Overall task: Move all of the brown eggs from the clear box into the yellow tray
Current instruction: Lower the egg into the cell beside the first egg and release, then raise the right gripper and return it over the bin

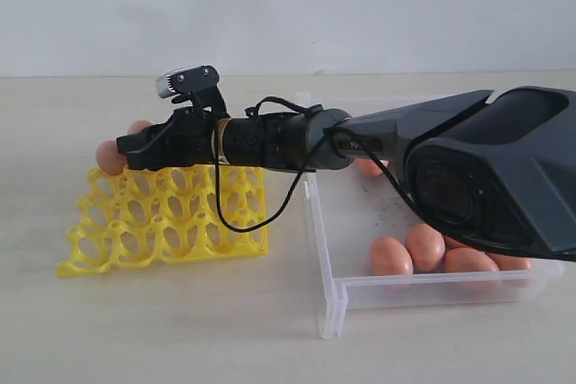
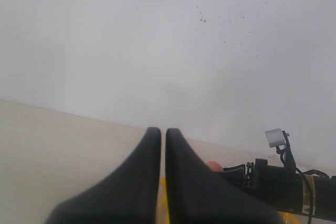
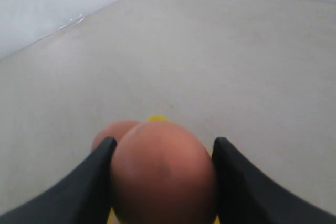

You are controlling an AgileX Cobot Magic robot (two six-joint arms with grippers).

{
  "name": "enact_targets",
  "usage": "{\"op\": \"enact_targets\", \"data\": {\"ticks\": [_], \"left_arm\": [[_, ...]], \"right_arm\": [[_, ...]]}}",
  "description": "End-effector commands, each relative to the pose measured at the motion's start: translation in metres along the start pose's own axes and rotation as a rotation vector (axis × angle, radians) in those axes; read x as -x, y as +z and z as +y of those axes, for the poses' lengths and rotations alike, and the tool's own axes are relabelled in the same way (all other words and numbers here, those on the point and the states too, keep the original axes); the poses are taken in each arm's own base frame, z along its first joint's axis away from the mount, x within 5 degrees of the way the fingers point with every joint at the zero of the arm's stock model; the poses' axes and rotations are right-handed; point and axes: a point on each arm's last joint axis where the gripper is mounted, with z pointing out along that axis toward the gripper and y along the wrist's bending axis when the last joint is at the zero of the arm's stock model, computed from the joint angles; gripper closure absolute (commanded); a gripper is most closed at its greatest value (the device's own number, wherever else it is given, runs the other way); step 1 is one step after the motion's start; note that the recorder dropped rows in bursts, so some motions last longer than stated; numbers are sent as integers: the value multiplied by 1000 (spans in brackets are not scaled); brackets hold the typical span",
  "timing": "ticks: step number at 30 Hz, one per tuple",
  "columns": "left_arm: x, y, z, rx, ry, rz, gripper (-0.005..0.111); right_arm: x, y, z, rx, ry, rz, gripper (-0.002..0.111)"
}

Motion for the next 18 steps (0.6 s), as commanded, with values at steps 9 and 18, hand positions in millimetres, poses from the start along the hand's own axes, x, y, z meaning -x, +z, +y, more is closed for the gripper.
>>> {"op": "enact_targets", "data": {"ticks": [9,18], "left_arm": [[1,0,0,-5,5,-4,103],[1,0,0,-5,5,-4,103]], "right_arm": [[3,1,2,-2,49,-6,49],[96,-40,22,-9,-132,11,49]]}}
